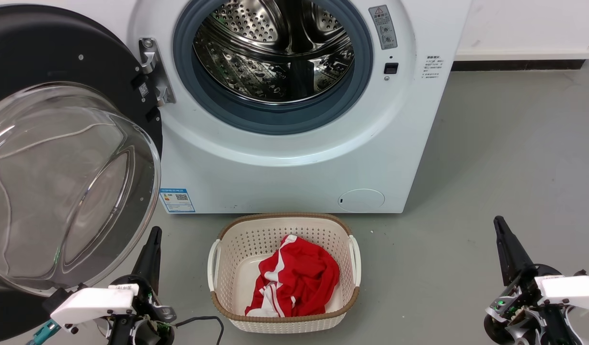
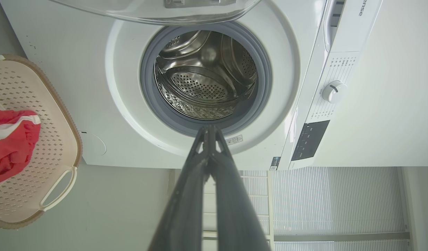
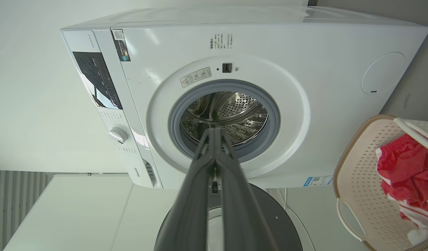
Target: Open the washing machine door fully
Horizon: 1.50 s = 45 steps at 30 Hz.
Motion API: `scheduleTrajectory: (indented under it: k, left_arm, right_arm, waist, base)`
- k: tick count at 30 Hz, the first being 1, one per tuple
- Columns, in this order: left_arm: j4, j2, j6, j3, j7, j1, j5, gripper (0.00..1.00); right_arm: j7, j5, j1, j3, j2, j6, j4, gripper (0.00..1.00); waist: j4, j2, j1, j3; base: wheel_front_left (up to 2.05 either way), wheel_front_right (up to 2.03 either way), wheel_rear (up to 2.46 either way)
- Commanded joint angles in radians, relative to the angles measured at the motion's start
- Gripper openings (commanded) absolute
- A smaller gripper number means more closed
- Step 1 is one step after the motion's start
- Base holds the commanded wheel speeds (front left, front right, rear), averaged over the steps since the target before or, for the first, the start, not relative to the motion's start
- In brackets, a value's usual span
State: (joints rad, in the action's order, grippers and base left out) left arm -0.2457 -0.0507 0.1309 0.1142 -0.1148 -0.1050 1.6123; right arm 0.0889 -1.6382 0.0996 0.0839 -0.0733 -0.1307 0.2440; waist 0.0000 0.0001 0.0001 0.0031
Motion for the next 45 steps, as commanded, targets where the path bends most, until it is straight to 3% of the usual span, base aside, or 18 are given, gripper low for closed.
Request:
scheduleTrajectory:
  k: [1,45]
  left_arm:
    - [0.000,0.001,0.003,0.003,-0.003,-0.008,0.001,0.00]
    - [0.000,0.001,0.003,0.003,-0.002,-0.007,0.001,0.00]
  right_arm:
    - [0.005,0.003,0.014,0.002,0.003,0.000,0.002,0.00]
    - [0.015,0.014,0.016,0.015,0.012,0.000,0.002,0.00]
  waist:
    - [0.000,-0.0001,-0.0001,0.000]
    - [0.000,-0.0001,-0.0001,0.000]
  base:
    - [0.00,0.00,0.00]
    - [0.00,0.00,0.00]
